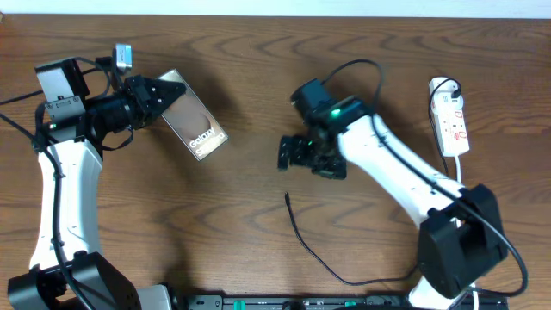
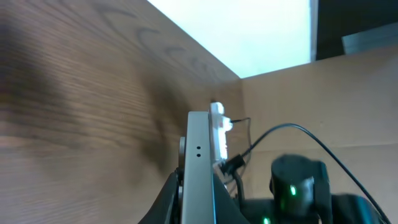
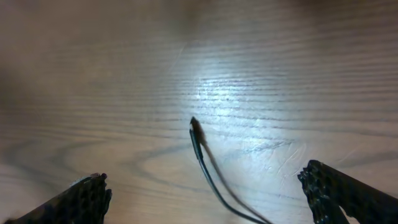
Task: Plug charger to phone and switch on socket
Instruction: 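Move the right gripper down over the black cable's plug end, then close the right gripper on the cable plug and lift it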
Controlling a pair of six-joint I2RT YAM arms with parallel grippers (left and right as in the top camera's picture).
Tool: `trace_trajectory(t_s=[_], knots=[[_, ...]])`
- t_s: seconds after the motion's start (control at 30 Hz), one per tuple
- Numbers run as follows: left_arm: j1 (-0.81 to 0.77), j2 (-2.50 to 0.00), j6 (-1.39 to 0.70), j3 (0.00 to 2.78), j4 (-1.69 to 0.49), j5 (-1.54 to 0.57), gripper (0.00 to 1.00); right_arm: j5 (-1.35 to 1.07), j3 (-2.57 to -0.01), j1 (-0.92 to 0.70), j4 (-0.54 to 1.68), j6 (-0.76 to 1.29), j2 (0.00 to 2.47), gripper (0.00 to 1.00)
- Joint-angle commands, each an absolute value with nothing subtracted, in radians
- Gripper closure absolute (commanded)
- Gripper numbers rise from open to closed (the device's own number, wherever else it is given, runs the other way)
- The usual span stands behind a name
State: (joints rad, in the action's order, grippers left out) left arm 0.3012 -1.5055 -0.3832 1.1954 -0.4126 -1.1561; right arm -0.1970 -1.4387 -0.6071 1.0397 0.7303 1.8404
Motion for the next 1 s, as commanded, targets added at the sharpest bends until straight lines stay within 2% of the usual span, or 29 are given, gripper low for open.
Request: trace_trajectory(t_s=[0.0,0.13,0.33,0.37,0.43,0.53,0.73,0.83,0.97], knots=[[0.305,-1.496,-0.344,1.196,-0.415,-1.132,0.92,-0.11,-1.437,-0.672,1.044,0.767,1.874,0.04],[0.305,-1.496,-0.344,1.196,-0.415,-1.132,0.92,-0.103,-1.436,-0.708,1.049,0.771,1.906,0.06],[0.305,-1.496,-0.34,1.196,-0.415,-1.132,0.93,-0.104,-1.434,-0.732,1.06,0.773,1.984,0.19],[0.305,-1.496,-0.34,1.196,-0.415,-1.132,0.93,-0.108,-1.434,-0.738,1.065,0.773,2.014,0.28],[0.305,-1.496,-0.336,1.196,-0.415,-1.132,0.93,-0.11,-1.434,-0.745,1.072,0.773,2.034,0.39],[0.305,-1.496,-0.332,1.196,-0.415,-1.132,0.93,-0.11,-1.434,-0.764,1.071,0.769,2.047,0.37],[0.305,-1.496,-0.329,1.196,-0.415,-1.132,0.93,-0.11,-1.432,-0.779,1.07,0.768,2.048,0.27],[0.305,-1.496,-0.329,1.196,-0.416,-1.132,0.93,-0.111,-1.429,-0.779,1.065,0.749,2.048,0.29],[0.305,-1.496,-0.329,1.196,-0.419,-1.132,0.92,-0.112,-1.427,-0.78,1.063,0.731,2.048,0.39]])
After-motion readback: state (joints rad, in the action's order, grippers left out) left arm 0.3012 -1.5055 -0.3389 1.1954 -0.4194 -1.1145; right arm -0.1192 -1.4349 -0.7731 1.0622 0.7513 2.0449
